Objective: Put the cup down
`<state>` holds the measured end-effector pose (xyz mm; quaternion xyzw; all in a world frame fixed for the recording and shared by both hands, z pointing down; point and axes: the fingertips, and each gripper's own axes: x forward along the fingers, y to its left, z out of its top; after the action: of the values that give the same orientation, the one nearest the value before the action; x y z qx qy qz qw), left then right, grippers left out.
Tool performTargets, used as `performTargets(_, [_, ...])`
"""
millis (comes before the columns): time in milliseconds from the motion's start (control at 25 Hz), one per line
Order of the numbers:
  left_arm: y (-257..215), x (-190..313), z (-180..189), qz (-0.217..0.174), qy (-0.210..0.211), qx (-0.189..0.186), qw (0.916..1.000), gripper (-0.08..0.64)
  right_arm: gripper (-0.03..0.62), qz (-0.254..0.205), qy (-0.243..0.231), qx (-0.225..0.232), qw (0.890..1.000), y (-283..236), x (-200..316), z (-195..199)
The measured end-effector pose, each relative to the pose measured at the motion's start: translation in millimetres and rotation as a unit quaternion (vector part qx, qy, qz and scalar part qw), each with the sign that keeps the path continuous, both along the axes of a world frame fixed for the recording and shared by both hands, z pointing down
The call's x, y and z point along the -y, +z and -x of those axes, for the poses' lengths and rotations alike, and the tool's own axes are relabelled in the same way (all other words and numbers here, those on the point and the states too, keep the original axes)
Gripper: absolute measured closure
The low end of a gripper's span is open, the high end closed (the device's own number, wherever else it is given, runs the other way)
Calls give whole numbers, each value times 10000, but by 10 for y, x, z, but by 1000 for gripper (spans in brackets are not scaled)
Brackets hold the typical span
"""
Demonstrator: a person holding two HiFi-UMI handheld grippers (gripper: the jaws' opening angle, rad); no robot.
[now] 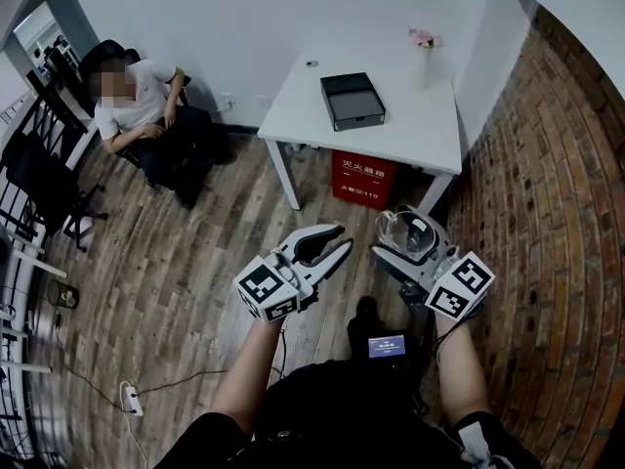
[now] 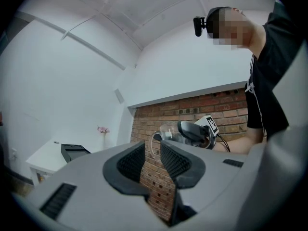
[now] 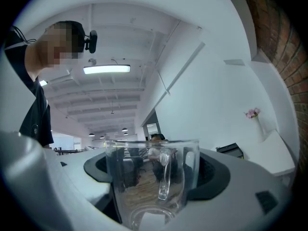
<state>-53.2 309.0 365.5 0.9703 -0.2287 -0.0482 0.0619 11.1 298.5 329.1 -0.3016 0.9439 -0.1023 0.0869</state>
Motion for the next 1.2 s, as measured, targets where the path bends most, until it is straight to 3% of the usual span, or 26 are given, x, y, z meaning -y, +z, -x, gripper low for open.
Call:
performTargets(720, [-38, 1888, -702, 16, -189, 147, 9997, 468, 165, -9, -400, -10, 9992, -4, 1856, -602])
performTargets(1200, [24, 2613, -863, 81, -376, 304, 9988, 468, 164, 2, -595, 47, 9982, 41, 2611, -770])
